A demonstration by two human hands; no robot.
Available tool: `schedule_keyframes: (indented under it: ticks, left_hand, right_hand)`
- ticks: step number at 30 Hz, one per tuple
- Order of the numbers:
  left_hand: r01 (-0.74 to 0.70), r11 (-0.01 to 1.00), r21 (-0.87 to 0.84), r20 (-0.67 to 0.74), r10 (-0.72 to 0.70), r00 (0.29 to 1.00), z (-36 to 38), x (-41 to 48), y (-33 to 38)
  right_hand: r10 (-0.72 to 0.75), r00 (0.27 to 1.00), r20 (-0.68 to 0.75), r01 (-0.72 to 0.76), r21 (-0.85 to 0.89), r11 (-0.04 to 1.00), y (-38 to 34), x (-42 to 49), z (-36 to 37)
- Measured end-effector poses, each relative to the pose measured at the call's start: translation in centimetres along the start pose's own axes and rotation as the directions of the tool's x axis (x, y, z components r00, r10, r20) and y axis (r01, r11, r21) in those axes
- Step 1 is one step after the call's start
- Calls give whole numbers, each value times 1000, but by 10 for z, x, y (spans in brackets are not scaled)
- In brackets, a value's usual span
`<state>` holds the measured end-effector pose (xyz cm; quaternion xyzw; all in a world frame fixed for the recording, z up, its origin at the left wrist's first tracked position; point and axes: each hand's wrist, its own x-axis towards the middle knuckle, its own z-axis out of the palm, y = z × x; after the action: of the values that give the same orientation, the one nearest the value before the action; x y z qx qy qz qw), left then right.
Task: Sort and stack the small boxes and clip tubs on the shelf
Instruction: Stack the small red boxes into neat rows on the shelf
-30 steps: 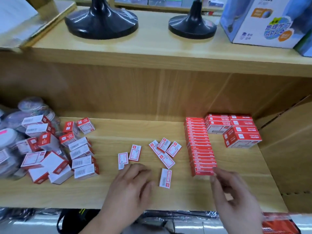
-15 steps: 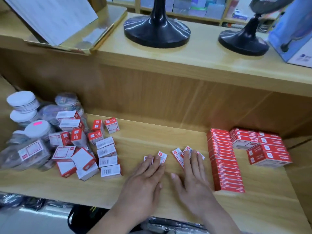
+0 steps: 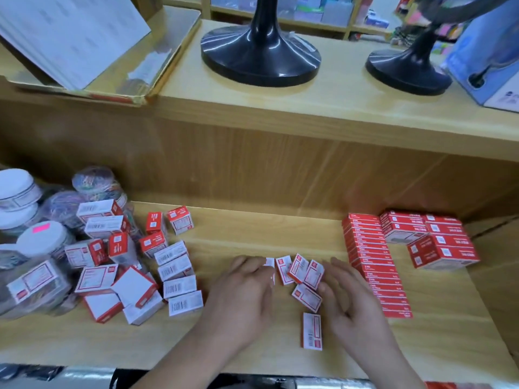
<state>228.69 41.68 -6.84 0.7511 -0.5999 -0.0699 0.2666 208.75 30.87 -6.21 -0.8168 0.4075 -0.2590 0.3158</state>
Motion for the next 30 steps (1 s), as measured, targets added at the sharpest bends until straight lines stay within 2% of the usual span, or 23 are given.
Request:
schedule_keyframes:
  ticks: [2, 3, 5, 7, 10, 13, 17, 20, 22, 26, 30]
  left_hand:
    - [2, 1000, -1, 51, -2, 999, 5, 21, 3]
    - [14, 1000, 24, 96, -16, 995, 9, 31, 6]
    - [51, 993, 102, 191, -70, 979, 16, 46, 15]
    - [61, 990, 129, 236, -91, 968, 25, 52, 21]
    - [77, 997, -18, 168, -72, 983, 32, 50, 17]
    - [168, 967, -192, 89, -153, 984, 30, 40, 13]
    - [329, 875, -356, 100, -315, 944, 21, 33, 11]
    - [403, 757, -515, 112, -406, 907, 15, 30, 16]
    - [392, 711, -584, 90, -423, 902, 12, 26, 19]
    - [294, 724, -624, -27, -396, 918, 12, 20, 26]
    - [273, 548, -791, -5, -452, 892, 13, 18, 44]
  right_hand:
    - [103, 994, -19, -103, -8, 995, 1, 15, -16]
    - [177, 984, 20, -177, -9, 984, 2, 23, -21]
    - [282, 942, 183, -269, -93, 959, 2, 39, -27]
    - [279, 903, 328, -220, -205, 954, 1, 51, -27]
    - [271, 890, 368, -161, -303, 939, 5, 56, -18]
    - [292, 895, 338, -192, -298, 935, 7, 52, -10]
    - [322, 881, 348, -307, -100, 947, 3, 53, -6]
    - [387, 847, 364, -477, 201, 855, -3, 59, -10]
    - [403, 850, 338, -512, 357, 781, -10, 63, -18]
    - [373, 893, 253, -451, 504, 736, -21, 66, -32]
    - [358, 891, 277, -453, 563, 691, -27, 58, -38]
